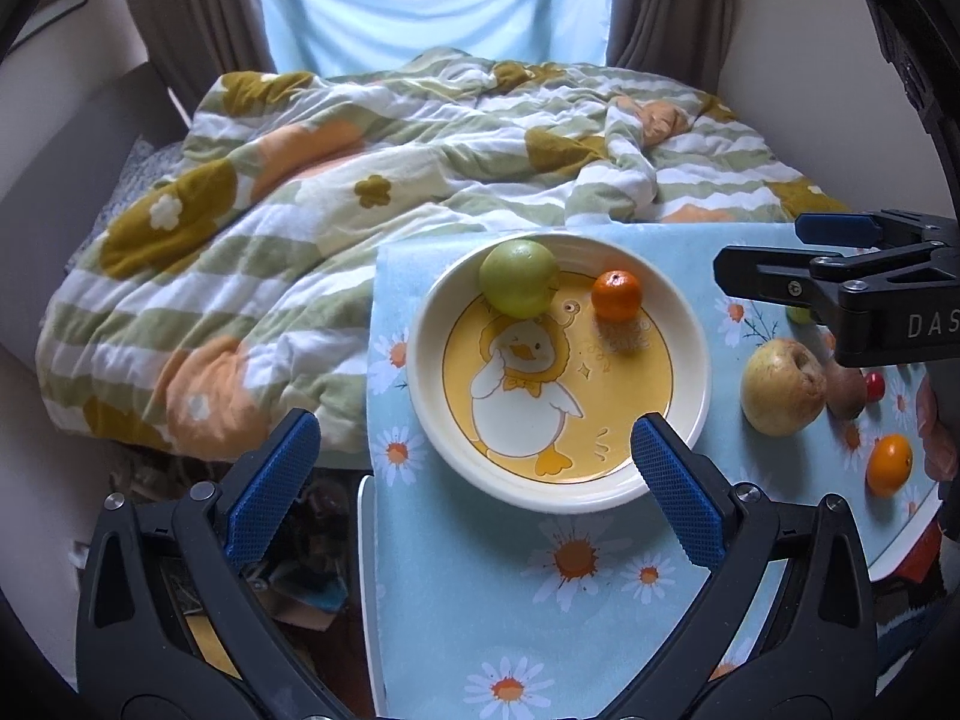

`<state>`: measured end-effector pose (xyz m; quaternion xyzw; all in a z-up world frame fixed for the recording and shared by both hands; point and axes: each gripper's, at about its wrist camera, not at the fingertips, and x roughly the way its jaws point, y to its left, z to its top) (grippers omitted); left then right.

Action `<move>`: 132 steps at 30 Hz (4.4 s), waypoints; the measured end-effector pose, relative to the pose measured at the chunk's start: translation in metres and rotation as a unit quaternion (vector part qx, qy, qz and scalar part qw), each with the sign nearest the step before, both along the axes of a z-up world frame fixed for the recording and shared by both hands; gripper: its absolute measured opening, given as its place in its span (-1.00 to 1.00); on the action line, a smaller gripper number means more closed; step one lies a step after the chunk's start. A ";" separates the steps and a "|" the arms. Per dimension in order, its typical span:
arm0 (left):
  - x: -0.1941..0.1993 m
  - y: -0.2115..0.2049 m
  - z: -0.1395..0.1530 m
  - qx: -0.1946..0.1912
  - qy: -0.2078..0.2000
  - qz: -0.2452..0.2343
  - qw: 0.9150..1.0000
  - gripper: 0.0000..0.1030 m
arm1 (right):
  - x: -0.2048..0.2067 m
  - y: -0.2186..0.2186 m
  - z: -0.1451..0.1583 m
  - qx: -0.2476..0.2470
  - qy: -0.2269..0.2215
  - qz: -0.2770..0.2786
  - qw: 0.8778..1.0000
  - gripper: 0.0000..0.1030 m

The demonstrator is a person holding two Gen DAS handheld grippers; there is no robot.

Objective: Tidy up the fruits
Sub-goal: 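Open both tools to release the fruits in the bowl and withdraw, then grasp the large orange with the left tool while the right tool grasps a tangerine, then carry the orange with the left tool to the bowl while the right tool carries the tangerine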

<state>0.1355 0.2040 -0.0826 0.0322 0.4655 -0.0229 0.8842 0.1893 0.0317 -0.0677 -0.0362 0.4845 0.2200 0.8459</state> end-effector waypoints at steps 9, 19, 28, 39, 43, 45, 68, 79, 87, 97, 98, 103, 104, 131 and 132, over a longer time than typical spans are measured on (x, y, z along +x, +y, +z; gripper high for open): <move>0.002 -0.035 0.020 -0.019 -0.007 -0.052 0.998 1.00 | -0.034 -0.069 0.038 -0.020 -0.023 -0.082 0.996 0.99; -0.010 -0.117 0.031 -0.029 -0.014 -0.089 0.996 1.00 | -0.070 -0.171 0.043 -0.003 -0.029 -0.150 0.988 0.99; -0.033 -0.209 0.016 -0.048 0.011 -0.083 0.995 1.00 | -0.090 -0.256 0.029 -0.010 -0.033 -0.131 0.991 0.99; -0.064 -0.293 -0.034 -0.085 0.048 -0.064 0.993 1.00 | -0.096 -0.330 -0.022 -0.033 -0.013 -0.083 0.996 0.99; -0.070 -0.314 -0.050 -0.086 0.059 -0.067 0.992 1.00 | -0.089 -0.342 -0.040 -0.043 -0.009 -0.068 0.997 0.96; -0.072 -0.321 -0.057 -0.084 0.064 -0.068 0.992 1.00 | -0.086 -0.347 -0.047 -0.044 -0.006 -0.063 0.997 0.92; -0.075 -0.356 -0.107 -0.054 0.107 -0.074 0.990 0.31 | -0.062 -0.332 -0.099 -0.102 -0.005 0.009 0.995 0.46; -0.075 -0.349 -0.107 -0.067 0.109 -0.071 0.989 0.30 | -0.053 -0.325 -0.109 -0.111 0.003 0.019 0.994 0.18; -0.077 -0.348 -0.107 -0.073 0.109 -0.065 0.989 0.29 | -0.051 -0.328 -0.115 -0.124 0.013 0.007 0.992 -0.07; -0.079 -0.340 -0.094 -0.078 0.094 -0.053 0.991 0.29 | -0.056 -0.329 -0.105 -0.112 0.005 0.006 0.994 -0.36; -0.079 -0.340 -0.091 -0.079 0.091 -0.052 0.991 0.29 | -0.056 -0.329 -0.103 -0.109 0.004 0.006 0.994 -0.36; -0.081 -0.335 -0.074 -0.079 0.074 -0.046 0.993 0.29 | -0.062 -0.327 -0.086 -0.098 -0.005 0.006 0.995 -0.36; -0.081 -0.333 -0.071 -0.080 0.070 -0.044 0.993 0.29 | -0.063 -0.326 -0.082 -0.095 -0.008 0.007 0.995 -0.36; -0.053 -0.183 0.002 -0.093 0.000 -0.008 0.996 0.29 | -0.082 -0.197 0.005 -0.025 -0.035 0.008 0.999 -0.36; -0.050 -0.176 0.002 -0.092 -0.001 -0.007 0.996 0.29 | -0.081 -0.189 0.007 -0.023 -0.035 0.009 0.999 -0.36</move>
